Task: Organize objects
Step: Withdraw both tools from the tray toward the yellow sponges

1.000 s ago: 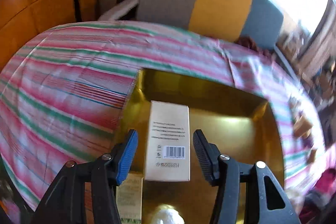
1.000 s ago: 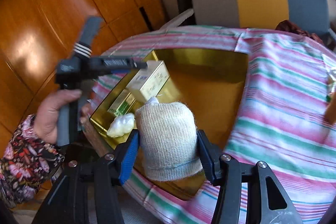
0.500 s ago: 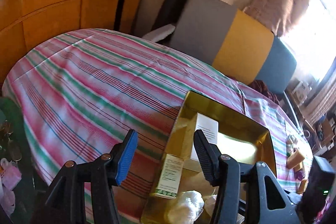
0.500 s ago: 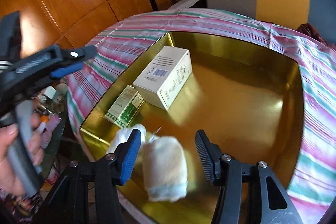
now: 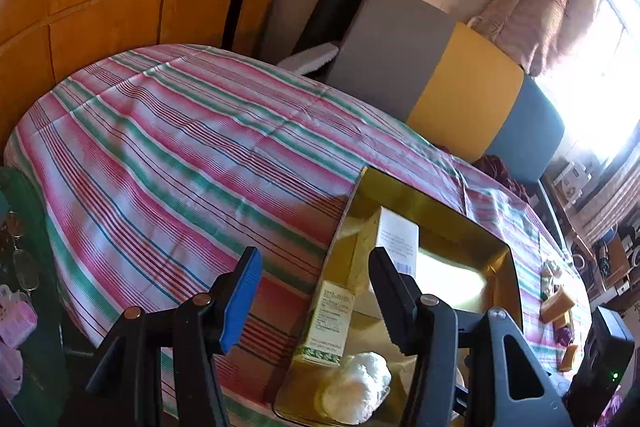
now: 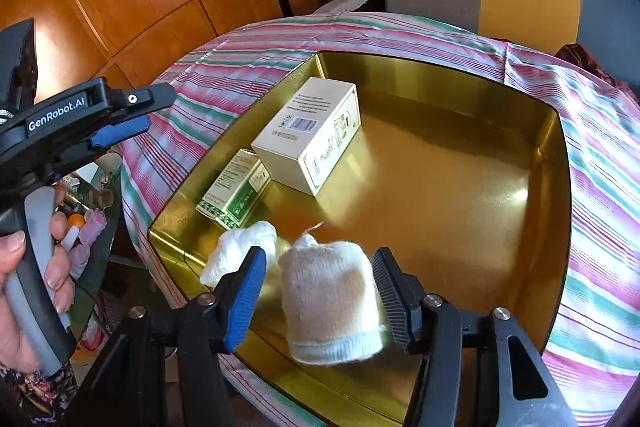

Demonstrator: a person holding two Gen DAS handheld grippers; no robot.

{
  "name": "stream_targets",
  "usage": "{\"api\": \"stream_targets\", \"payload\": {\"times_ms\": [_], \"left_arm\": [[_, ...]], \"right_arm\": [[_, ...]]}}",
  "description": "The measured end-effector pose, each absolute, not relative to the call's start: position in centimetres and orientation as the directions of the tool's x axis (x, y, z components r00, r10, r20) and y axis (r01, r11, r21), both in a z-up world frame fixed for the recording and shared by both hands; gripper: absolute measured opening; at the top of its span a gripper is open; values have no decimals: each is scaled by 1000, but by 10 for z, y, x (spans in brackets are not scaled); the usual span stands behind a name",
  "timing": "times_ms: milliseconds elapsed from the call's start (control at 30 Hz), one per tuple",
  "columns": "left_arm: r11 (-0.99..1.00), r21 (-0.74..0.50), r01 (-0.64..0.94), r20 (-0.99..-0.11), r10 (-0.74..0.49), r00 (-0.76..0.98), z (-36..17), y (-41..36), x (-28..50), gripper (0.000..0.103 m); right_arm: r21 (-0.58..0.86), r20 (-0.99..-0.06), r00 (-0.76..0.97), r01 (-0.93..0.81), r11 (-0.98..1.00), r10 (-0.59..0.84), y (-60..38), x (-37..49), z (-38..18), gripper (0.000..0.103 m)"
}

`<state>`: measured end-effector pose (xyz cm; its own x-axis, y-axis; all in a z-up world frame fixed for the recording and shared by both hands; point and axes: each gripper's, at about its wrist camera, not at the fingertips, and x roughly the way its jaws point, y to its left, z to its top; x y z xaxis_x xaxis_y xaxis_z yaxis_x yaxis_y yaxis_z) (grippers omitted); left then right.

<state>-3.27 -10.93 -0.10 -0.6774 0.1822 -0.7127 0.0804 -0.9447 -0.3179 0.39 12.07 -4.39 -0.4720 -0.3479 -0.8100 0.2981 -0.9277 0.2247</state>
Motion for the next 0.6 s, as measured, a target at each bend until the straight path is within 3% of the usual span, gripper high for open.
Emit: {"api": "stream_targets", "payload": {"times_ms": [267, 600], "left_arm": [[-960, -278, 27, -724, 191, -663, 0, -91, -27, 56], [-967, -252, -27, -750, 212, -627, -10, -65, -22, 56]], "right_arm": [[203, -820, -478, 272, -941, -315, 124, 4, -46, 58], [75, -775, -598, 232, -970, -203, 145, 19, -12, 68]]}}
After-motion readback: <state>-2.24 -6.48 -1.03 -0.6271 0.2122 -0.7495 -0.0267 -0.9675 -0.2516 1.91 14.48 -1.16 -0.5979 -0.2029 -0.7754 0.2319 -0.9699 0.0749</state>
